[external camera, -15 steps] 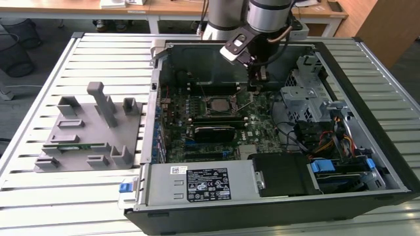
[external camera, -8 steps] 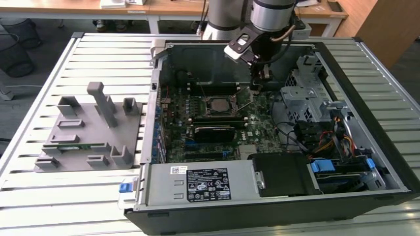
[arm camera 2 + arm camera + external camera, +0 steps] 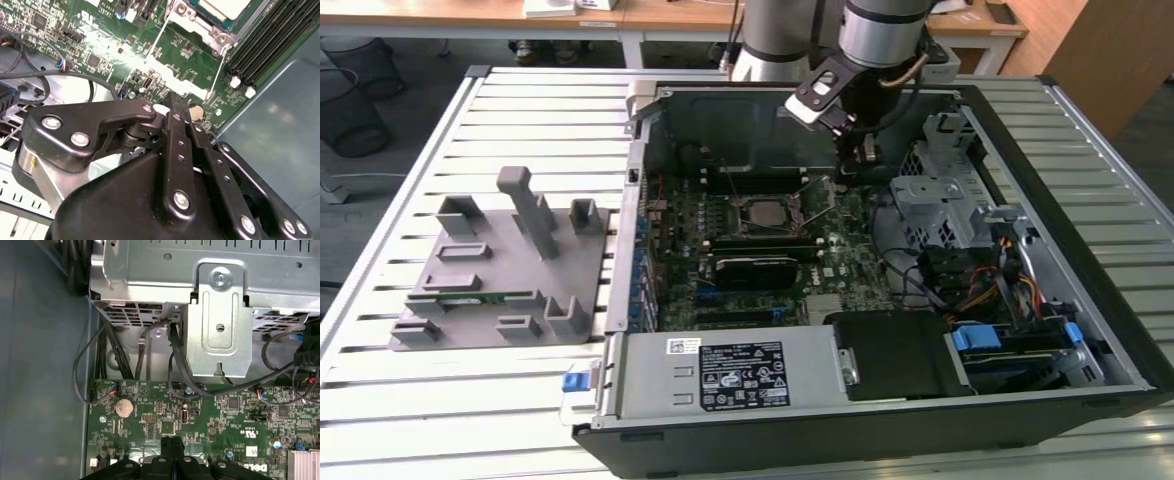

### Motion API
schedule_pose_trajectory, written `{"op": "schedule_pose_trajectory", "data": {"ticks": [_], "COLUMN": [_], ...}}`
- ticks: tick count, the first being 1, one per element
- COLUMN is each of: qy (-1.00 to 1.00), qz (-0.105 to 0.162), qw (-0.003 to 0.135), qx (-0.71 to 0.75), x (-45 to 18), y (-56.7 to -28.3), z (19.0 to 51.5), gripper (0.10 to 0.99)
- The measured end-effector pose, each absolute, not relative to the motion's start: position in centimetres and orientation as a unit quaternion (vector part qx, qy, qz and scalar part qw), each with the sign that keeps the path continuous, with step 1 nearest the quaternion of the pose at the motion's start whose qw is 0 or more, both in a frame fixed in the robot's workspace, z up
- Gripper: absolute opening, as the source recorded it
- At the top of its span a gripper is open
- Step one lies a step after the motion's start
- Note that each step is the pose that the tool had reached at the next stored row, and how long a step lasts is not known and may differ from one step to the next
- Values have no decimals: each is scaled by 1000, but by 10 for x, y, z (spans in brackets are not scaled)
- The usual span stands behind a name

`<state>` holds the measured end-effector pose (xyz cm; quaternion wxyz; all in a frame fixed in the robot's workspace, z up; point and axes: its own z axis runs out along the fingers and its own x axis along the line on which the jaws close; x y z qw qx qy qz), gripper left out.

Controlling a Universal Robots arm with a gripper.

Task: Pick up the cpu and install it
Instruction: 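Close the cpu cover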

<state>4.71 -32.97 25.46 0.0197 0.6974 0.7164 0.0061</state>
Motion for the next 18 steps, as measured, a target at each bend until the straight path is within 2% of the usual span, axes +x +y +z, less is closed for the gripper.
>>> {"op": "schedule_pose_trajectory", "data": {"ticks": [18], "qy": [716], "qz": [4], "qw": [17], "qx": [697], "x": [47], "y": [-330], "z": [242], "gripper": [106]}}
